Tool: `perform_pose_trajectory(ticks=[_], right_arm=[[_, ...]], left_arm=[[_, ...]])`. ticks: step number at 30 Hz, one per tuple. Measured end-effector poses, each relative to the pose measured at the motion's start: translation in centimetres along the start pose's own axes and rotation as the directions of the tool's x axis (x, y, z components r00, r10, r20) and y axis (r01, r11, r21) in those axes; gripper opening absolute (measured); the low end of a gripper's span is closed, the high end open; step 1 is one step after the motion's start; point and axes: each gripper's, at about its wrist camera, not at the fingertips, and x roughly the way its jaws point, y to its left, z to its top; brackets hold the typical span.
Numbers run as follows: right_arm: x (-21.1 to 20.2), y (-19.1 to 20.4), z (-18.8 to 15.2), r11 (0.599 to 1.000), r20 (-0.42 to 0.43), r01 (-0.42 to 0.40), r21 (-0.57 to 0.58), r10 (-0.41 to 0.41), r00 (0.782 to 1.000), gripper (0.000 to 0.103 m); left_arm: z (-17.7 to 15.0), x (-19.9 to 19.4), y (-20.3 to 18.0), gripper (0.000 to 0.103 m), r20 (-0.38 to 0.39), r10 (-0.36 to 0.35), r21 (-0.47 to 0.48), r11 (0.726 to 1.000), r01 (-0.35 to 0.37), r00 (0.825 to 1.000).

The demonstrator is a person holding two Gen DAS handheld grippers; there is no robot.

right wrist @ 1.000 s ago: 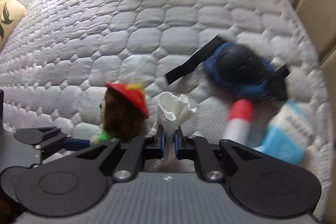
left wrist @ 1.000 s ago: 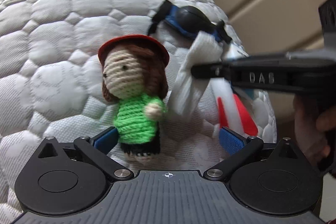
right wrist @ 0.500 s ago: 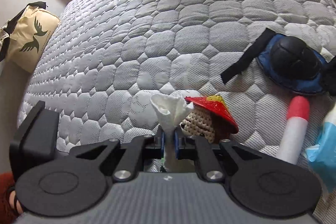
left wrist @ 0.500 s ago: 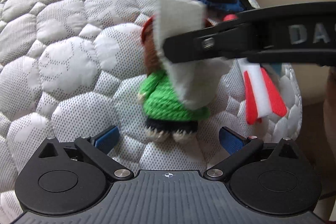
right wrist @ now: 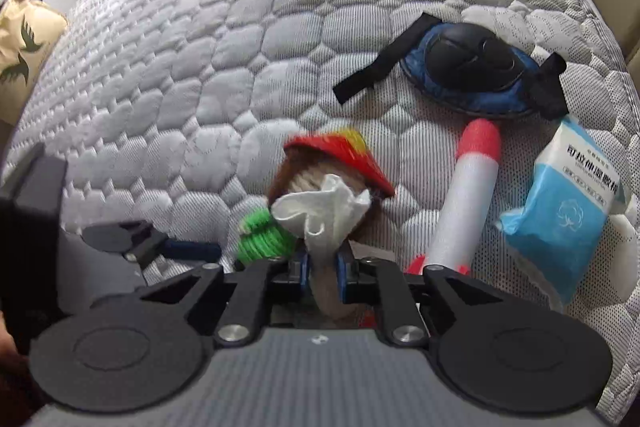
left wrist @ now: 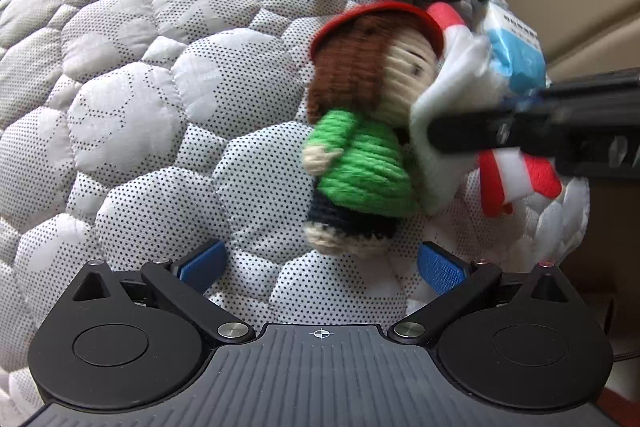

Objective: Organize soft objects

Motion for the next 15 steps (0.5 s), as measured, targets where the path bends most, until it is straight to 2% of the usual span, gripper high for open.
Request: perform_pose_trajectory(ticks=[3,4,6,8,9,11,15], right_arm=[[0.8,0.1,-0.8,1.000,-0.035,-0.006,0.010,0.007,0.999,0.014],[0.7,0.1,-0.8,0.999,-0.035,-0.034,0.033,0.036,0.999,0.012],[0.3,0.0,-0.5,0.988,-0.018,-0.129,0.082,0.131,0.991,0.012],[-0.3,0.4,0.0,0.961,0.011,-0.251,0.115,0.252,0.968,0.012],[-0.4,0.8,0.3,0.951,0.015,-0.286,0.115,0.286,0.958,0.012],[0.1,1.5,0.7,0.956,0.004,-0.279,0.090,0.279,0.960,0.012],[0.2,0.7,0.2,0.976,-0.005,-0.203,0.073,0.204,0.979,0.012]], left_arm=[[-0.1,0.0,0.0,0.103,0.006,-0.003,0.005,1.000,0.003,1.000],[-0.2,-0.2,0.2,0.103,0.013,-0.014,0.000,1.000,0.014,1.000],[-0.3,-0.5,0.7,0.103,0.028,-0.049,-0.017,0.999,0.049,0.998],[-0.7,-0.9,1.4,0.103,0.047,-0.077,-0.028,0.997,0.078,0.996],[-0.9,-1.2,1.7,0.103,0.058,-0.086,-0.031,0.996,0.088,0.995],[-1.3,-1.8,1.9,0.103,0.081,-0.077,-0.020,0.997,0.079,0.994],[-1.5,-2.7,1.3,0.103,0.151,-0.046,0.032,0.999,0.041,0.987]])
